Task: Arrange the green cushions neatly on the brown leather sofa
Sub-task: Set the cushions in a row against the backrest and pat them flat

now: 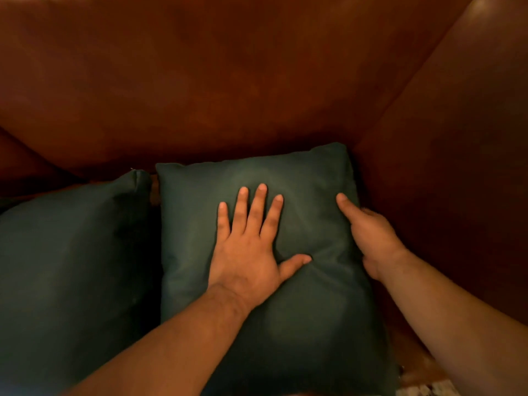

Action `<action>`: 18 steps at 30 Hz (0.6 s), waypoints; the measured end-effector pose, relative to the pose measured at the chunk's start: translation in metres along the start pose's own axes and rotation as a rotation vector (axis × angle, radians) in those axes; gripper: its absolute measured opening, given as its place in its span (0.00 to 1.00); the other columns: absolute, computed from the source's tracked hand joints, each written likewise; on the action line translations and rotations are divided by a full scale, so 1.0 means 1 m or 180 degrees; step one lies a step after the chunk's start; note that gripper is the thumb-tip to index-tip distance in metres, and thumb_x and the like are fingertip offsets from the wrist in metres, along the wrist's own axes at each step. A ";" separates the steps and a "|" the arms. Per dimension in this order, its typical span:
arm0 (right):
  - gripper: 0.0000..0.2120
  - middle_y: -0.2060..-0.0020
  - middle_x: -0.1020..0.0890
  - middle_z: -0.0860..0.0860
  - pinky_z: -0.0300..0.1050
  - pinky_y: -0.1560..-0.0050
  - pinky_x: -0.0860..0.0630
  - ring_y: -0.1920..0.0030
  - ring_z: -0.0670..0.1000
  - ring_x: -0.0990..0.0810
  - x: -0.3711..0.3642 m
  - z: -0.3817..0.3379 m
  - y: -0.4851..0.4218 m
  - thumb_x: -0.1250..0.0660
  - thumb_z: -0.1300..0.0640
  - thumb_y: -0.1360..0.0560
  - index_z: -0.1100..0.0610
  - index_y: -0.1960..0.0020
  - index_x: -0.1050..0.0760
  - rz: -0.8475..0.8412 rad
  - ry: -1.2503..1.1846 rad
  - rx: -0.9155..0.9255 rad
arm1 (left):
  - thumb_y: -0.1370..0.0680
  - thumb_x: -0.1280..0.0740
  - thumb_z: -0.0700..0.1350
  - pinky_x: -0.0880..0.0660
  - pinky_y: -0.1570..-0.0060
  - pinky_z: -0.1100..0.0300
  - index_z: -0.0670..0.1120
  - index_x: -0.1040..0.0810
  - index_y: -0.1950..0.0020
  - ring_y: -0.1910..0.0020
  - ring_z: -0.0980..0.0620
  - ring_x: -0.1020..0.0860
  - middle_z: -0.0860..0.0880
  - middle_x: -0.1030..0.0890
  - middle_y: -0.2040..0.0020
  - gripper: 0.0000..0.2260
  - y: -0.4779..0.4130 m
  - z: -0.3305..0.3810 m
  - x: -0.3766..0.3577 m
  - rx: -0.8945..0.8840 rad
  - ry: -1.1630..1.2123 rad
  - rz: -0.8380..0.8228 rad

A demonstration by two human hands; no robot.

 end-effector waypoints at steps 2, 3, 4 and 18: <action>0.23 0.51 0.10 0.50 0.59 0.40 0.16 0.49 0.53 0.11 0.002 0.002 -0.001 0.19 0.40 0.30 0.54 0.43 0.15 0.0505 0.0030 0.0390 | 0.23 0.53 0.79 0.53 0.19 0.31 0.50 0.50 0.13 0.14 0.39 0.54 0.44 0.53 0.12 0.47 0.001 0.007 -0.001 -0.0035 -0.0095 0.0028; 0.18 0.52 0.10 0.50 0.58 0.41 0.16 0.50 0.53 0.11 0.000 0.002 -0.001 0.19 0.44 0.29 0.54 0.46 0.14 0.0662 0.0077 0.0532 | 0.23 0.53 0.79 0.53 0.19 0.31 0.49 0.50 0.13 0.14 0.38 0.54 0.44 0.52 0.12 0.47 0.002 0.009 -0.002 -0.0057 -0.0110 0.0062; 0.14 0.53 0.10 0.49 0.57 0.41 0.15 0.51 0.52 0.11 -0.002 0.003 -0.001 0.19 0.46 0.28 0.53 0.49 0.14 0.0784 0.0118 0.0650 | 0.23 0.53 0.79 0.52 0.19 0.31 0.49 0.49 0.13 0.14 0.38 0.53 0.43 0.51 0.12 0.47 0.003 0.010 -0.003 -0.0071 -0.0125 0.0092; 0.11 0.54 0.11 0.52 0.58 0.43 0.15 0.52 0.55 0.12 0.016 0.034 0.037 0.21 0.48 0.26 0.54 0.50 0.15 0.0734 0.0370 0.0801 | 0.25 0.59 0.80 0.54 0.22 0.25 0.54 0.62 0.14 0.14 0.35 0.57 0.42 0.58 0.13 0.47 0.011 0.009 0.001 -0.0013 -0.0274 0.0018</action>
Point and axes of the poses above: each hand's wrist, its own y-axis away from the middle knuckle, its own x-axis out of the back of the hand, z = x × y, the point moved 1 cm from there along -y, towards the middle knuckle
